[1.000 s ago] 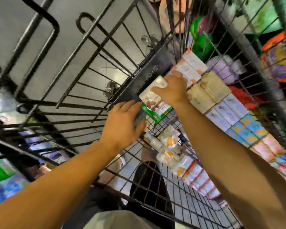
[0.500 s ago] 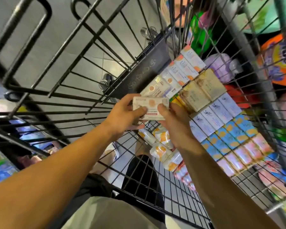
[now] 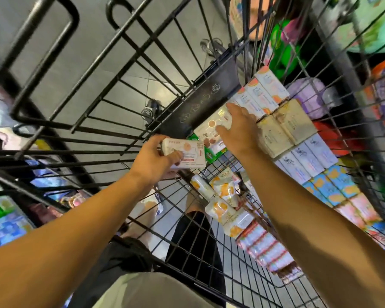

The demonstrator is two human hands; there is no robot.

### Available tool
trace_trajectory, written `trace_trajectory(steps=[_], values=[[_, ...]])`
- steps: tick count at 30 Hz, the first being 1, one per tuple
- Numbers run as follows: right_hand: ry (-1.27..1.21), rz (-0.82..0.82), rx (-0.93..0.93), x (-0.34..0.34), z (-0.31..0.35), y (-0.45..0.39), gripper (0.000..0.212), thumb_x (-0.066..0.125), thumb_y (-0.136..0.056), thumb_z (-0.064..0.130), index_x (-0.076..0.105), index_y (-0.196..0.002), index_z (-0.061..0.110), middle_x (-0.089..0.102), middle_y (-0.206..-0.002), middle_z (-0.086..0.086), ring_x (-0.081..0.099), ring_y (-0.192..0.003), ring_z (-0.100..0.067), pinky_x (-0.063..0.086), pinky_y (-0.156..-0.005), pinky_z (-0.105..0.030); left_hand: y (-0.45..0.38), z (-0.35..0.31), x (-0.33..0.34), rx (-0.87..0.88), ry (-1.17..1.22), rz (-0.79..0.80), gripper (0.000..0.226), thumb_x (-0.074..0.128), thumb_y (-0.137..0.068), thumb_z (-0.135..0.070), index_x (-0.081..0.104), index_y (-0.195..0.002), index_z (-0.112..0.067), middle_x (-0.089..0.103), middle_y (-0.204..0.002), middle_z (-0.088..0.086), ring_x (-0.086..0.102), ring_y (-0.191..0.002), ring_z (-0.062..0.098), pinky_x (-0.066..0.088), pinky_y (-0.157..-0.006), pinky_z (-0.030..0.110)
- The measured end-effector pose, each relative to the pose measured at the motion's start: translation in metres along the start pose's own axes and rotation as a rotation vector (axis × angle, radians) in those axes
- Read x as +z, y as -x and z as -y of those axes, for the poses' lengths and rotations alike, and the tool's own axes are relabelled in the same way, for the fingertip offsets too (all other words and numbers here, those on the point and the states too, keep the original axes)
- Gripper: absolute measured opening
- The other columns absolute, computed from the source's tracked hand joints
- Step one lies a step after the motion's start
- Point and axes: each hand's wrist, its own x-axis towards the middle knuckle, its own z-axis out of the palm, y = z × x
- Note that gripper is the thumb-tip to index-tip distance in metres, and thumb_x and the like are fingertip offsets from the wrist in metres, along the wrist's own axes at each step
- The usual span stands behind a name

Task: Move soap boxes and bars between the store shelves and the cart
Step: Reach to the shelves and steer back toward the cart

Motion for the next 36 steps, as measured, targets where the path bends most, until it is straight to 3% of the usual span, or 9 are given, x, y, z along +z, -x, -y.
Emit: trace_trajectory(steps=[7,12,14,17,20,24,29,36], values=[[-0.110,-0.085,0.074,0.004,-0.010,0.003,0.042,0.072,-0.086,0.020,0.062,-0.127,0.019,0.063,-0.119,-0.005,0.055,-0.113,-0.025,0.043,-0.085,-0.032,0.003,0.003,0.000,0.014,-0.107,0.079,0.034,0.069,-0.090,-0.010,0.055,-0.118,-0.020,0.070,-0.105,0.007,0.070,-0.093,0.021,0.059,-0.064,0.029],[-0.341,-0.221,0.210,0.001,-0.027,0.017,0.044,0.074,-0.085,0.020,0.060,-0.126,0.015,0.065,-0.120,-0.004,0.062,-0.107,-0.023,0.048,-0.078,-0.029,0.001,0.000,0.002,0.016,-0.117,0.069,0.033,0.069,-0.089,-0.009,0.054,-0.117,-0.016,0.069,-0.106,0.009,0.071,-0.093,0.024,0.061,-0.075,0.045],[-0.333,-0.196,0.175,-0.002,-0.032,0.021,0.064,0.076,-0.082,0.026,0.048,-0.139,0.016,0.055,-0.134,-0.007,0.057,-0.117,-0.027,0.051,-0.090,-0.036,0.000,0.000,0.003,0.013,-0.106,0.073,0.034,0.070,-0.089,-0.010,0.054,-0.118,-0.018,0.069,-0.106,0.009,0.071,-0.093,0.024,0.061,-0.076,0.046],[-0.008,-0.080,-0.018,-0.006,-0.036,0.025,0.095,0.082,-0.073,0.037,0.029,-0.152,0.028,0.029,-0.155,-0.002,0.028,-0.138,-0.030,0.028,-0.115,-0.050,-0.001,-0.001,0.003,0.010,-0.109,0.071,0.039,0.071,-0.088,-0.012,0.053,-0.122,-0.019,0.069,-0.109,0.009,0.071,-0.094,0.025,0.061,-0.075,0.046],[0.253,-0.026,-0.175,-0.004,-0.036,0.024,0.095,0.082,-0.074,0.029,0.029,-0.153,0.028,0.026,-0.158,0.000,0.019,-0.141,-0.030,0.018,-0.117,-0.050,-0.001,-0.001,0.003,0.016,-0.100,0.068,0.039,0.071,-0.088,-0.011,0.052,-0.122,-0.018,0.067,-0.112,0.010,0.071,-0.095,0.027,0.061,-0.075,0.045],[0.326,-0.086,-0.200,-0.001,-0.033,0.024,0.079,0.080,-0.078,0.025,0.040,-0.145,0.023,0.044,-0.142,-0.004,0.032,-0.129,-0.027,0.022,-0.112,-0.041,0.004,-0.003,0.004,0.049,-0.110,0.033,0.038,0.071,-0.089,-0.012,0.053,-0.121,-0.018,0.066,-0.114,0.010,0.071,-0.094,0.026,0.062,-0.072,0.044],[0.312,-0.078,-0.084,-0.006,-0.018,0.051,0.071,0.082,-0.075,0.034,0.050,-0.136,0.015,0.049,-0.132,-0.015,0.044,-0.123,-0.034,0.034,-0.107,-0.042,0.028,-0.014,0.002,0.159,-0.185,0.023,0.039,0.071,-0.088,-0.012,0.052,-0.122,-0.016,0.066,-0.108,0.008,0.072,-0.085,0.020,0.062,-0.065,0.039],[0.083,-0.103,0.039,-0.021,-0.004,0.127,0.073,0.079,-0.076,0.039,0.049,-0.139,0.019,0.042,-0.140,-0.012,0.047,-0.123,-0.033,0.050,-0.095,-0.044,0.078,-0.023,-0.018,0.387,-0.412,0.028,0.042,0.075,-0.085,-0.021,0.054,-0.120,-0.021,0.067,-0.098,0.000,0.069,-0.085,0.020,0.061,-0.075,0.042]])
